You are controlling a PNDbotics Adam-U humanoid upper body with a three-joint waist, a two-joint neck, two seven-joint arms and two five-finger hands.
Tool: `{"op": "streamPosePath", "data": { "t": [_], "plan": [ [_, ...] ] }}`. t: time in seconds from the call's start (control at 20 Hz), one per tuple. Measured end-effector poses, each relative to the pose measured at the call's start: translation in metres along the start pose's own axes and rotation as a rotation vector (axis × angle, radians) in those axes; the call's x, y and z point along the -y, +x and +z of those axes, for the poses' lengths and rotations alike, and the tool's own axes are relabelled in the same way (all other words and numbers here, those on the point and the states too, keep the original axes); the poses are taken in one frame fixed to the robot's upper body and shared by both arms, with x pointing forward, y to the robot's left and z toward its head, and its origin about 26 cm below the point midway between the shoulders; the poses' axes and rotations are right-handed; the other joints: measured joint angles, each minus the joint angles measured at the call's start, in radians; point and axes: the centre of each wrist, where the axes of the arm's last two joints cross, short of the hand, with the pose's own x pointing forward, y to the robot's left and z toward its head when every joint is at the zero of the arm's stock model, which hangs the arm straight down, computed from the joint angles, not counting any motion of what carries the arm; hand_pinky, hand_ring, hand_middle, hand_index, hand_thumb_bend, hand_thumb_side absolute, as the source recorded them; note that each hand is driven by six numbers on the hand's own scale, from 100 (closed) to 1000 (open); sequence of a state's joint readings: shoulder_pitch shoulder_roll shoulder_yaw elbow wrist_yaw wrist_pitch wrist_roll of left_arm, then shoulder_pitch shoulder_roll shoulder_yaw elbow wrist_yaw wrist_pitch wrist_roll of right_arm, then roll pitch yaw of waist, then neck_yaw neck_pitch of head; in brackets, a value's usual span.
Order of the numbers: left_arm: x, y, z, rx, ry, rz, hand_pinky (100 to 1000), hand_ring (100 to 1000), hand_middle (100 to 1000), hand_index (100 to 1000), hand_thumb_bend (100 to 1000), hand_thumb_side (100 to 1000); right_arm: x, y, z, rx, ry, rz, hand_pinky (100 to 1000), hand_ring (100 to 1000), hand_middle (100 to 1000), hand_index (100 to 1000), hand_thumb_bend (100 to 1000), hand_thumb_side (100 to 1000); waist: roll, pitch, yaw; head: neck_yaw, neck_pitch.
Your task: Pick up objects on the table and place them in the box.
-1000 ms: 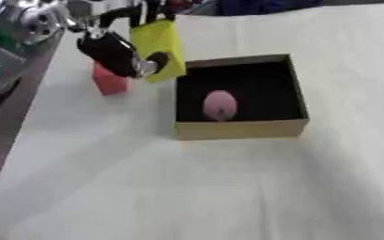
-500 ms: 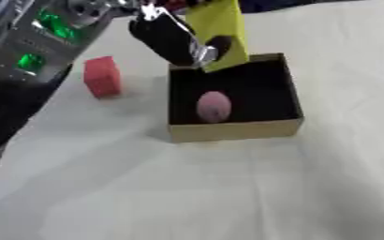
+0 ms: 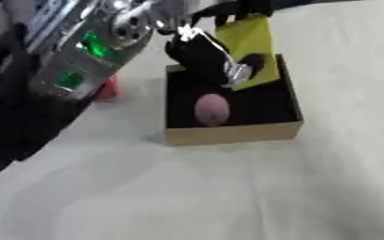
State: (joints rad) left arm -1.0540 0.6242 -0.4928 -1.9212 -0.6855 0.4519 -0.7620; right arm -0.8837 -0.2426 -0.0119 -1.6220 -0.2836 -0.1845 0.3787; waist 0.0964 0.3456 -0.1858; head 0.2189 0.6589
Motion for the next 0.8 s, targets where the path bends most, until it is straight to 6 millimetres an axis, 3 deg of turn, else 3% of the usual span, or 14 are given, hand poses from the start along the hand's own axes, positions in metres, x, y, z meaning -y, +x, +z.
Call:
{"op": "streamPosePath", "data": {
  "t": [0.45, 0.8],
  "plan": [
    [0.038, -0.024, -0.039, -0.1, -0.062, 0.027, 379, 455, 445, 757, 100, 389, 0.0, 0.002, -0.002, 0.005, 0.006, 0.0, 981, 853, 624, 715, 100, 774, 0.0, 0.012, -0.009, 0.004, 0.0],
    [0.057, -0.04, -0.056, -0.109, -0.072, 0.033, 405, 473, 463, 761, 100, 425, -0.002, 0.003, -0.006, 0.015, 0.008, -0.004, 981, 853, 623, 714, 100, 775, 0.0, 0.021, -0.013, 0.005, 0.0]
  ]
}}
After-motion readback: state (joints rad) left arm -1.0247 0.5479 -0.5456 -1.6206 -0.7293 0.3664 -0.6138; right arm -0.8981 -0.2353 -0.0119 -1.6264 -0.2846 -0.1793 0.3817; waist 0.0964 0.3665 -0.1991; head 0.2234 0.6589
